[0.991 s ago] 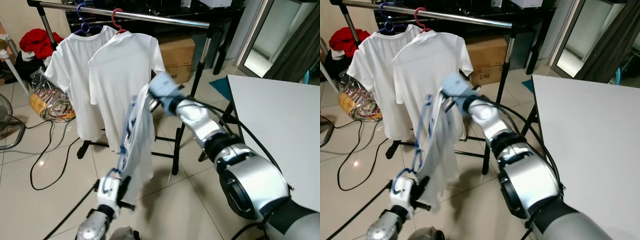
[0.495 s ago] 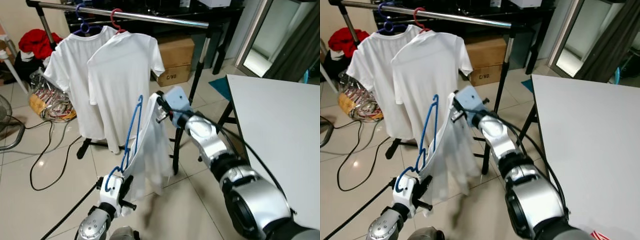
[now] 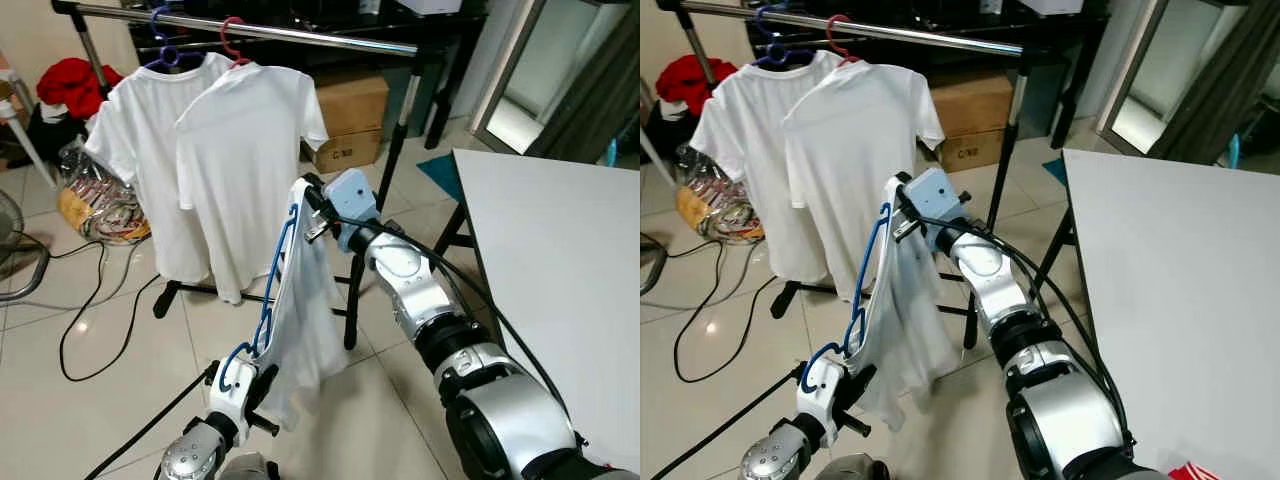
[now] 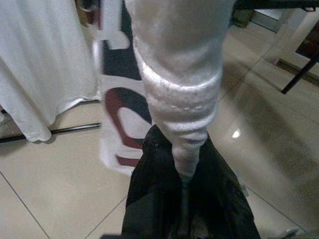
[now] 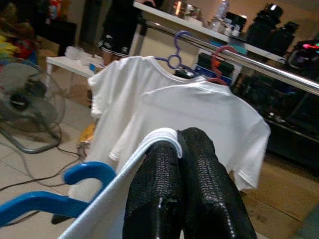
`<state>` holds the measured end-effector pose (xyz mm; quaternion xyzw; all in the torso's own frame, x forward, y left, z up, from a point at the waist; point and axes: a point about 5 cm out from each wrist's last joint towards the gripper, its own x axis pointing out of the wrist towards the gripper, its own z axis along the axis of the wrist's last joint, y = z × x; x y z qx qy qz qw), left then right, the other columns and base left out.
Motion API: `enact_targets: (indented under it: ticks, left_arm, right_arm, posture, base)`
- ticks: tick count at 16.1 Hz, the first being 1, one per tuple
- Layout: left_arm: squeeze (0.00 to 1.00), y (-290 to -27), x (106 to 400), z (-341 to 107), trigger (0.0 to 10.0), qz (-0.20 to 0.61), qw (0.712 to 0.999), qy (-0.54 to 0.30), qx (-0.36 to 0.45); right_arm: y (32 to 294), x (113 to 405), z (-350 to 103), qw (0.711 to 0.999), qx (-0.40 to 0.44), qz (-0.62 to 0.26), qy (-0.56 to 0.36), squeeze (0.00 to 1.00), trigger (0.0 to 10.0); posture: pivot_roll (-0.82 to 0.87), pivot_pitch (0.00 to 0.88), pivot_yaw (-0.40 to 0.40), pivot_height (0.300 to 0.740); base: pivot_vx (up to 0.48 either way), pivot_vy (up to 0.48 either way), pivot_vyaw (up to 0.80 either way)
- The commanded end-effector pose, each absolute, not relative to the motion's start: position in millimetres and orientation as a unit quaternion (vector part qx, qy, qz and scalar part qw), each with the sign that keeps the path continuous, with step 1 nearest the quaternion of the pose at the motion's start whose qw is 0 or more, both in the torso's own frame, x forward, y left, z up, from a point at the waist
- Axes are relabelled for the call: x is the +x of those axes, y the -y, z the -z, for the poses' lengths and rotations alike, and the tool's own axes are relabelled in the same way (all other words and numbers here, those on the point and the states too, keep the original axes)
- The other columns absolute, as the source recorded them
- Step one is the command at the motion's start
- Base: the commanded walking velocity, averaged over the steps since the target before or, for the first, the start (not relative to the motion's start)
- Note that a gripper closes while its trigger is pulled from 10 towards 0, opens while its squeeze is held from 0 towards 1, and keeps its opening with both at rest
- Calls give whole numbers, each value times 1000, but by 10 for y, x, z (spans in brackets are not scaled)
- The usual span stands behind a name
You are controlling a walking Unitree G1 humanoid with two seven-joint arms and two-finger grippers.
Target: Hang hanger
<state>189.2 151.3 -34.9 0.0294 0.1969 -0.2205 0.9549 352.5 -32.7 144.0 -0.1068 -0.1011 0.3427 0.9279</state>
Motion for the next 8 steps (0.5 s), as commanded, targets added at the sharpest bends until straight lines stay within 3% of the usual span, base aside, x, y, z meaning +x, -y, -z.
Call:
enact_targets:
  ticks: [1, 4, 6, 8]
  left_arm:
    - [0, -1513, 1834, 405, 10000, 232, 948, -216, 30]
    - [0, -1519, 1781, 444, 10000, 241, 943, -228, 38]
    - [0, -1545, 1743, 497, 10000, 225, 942, -251, -3]
    - [0, -1559, 1646, 581, 10000, 244, 926, -288, -13]
  right_arm:
    - [329, 3540, -1565, 925, -102, -343, 127, 0, 10000]
    - [307, 3538, -1607, 921, -104, -351, 133, 0, 10000]
    - [307, 3545, -1664, 919, -100, -355, 140, 0, 10000]
    - [286, 3531, -1753, 909, -99, -372, 162, 0, 10000]
  posture:
    - [129, 0, -21, 740]
    - [130, 0, -19, 740]
    - [130, 0, -17, 740]
    - [129, 0, -16, 740]
  base:
    - [0, 0, 0]
    - [0, 0, 0]
    - [0, 0, 0]
    - [0, 0, 0]
